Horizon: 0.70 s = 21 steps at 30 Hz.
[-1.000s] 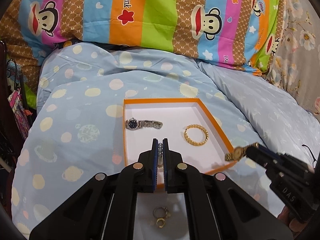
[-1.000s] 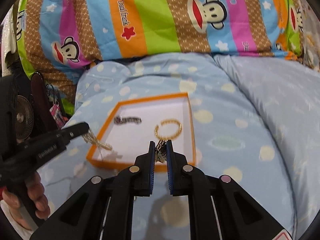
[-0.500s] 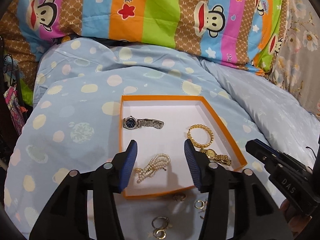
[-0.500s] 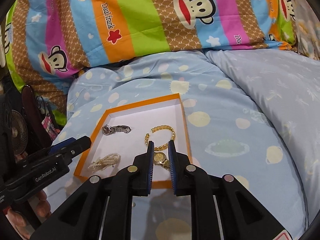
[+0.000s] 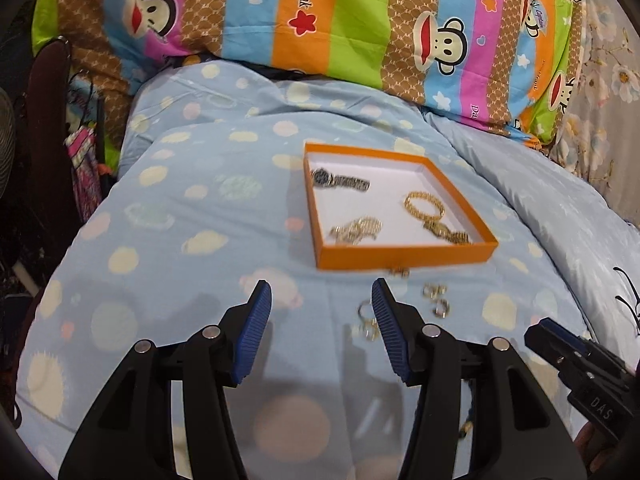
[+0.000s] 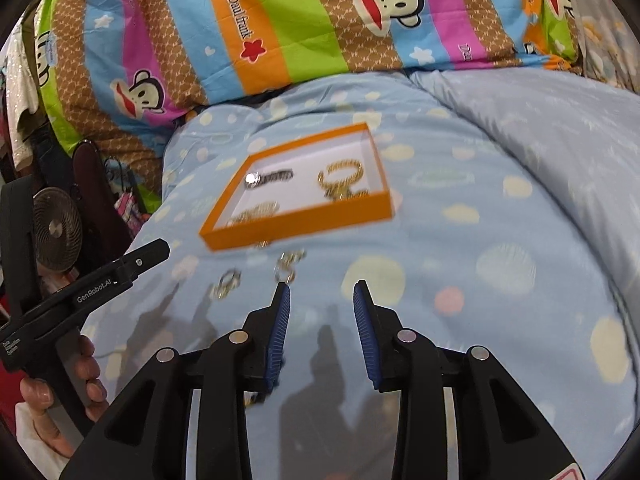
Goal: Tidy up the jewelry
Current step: 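Grasp the black bead bracelet with the right gripper while the left gripper grasps the silver ring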
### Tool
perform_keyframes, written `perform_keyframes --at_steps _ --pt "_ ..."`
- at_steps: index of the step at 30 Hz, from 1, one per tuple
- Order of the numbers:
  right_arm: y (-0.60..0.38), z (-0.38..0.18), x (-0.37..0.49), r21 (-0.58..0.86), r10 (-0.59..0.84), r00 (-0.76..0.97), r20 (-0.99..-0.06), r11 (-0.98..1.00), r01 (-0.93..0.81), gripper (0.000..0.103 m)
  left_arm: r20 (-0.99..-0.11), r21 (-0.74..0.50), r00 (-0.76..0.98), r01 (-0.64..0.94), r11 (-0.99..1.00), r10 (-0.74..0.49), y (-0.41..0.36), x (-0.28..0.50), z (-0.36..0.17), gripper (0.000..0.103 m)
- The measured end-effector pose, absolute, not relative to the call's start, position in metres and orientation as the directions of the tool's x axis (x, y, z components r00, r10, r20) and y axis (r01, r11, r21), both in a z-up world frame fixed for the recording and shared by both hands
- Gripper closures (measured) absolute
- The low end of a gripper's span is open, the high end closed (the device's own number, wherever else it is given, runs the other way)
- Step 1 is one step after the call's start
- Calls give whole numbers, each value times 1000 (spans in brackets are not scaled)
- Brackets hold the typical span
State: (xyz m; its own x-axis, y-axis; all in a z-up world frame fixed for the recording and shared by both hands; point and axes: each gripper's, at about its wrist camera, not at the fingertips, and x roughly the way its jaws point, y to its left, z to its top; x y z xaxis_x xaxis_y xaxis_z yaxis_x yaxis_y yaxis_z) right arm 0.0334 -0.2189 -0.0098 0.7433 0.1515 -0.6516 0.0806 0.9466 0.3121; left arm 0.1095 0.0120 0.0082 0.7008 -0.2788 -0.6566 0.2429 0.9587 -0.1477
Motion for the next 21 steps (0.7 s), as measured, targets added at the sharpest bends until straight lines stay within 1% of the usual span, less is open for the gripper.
perform_keyframes --at_steps 7,10,11,14,18,19,21 --pt "-191 -28 20 322 190 698 -691 945 62 70 -669 -126 697 235 964 -258 21 79 -6 52" --pt "-179 -31 19 314 194 690 -697 948 52 62 -681 -129 685 234 964 -257 24 72 -13 52" --pt "-175 -32 19 308 190 689 -700 950 50 61 -685 -132 681 231 964 -257 26 70 -16 52" --pt "-168 -34 21 272 160 679 -717 960 61 61 -691 -151 673 224 963 -265 31 66 -18 52" --pt "-168 -37 28 265 146 660 -737 961 83 62 -690 -179 669 212 961 -276 37 66 -20 52" --pt "-168 -38 30 260 140 657 -741 962 88 64 -692 -184 666 210 960 -278 38 67 -21 52" --pt "-168 -39 33 245 124 651 -749 965 98 74 -695 -192 661 211 959 -284 38 68 -22 52"
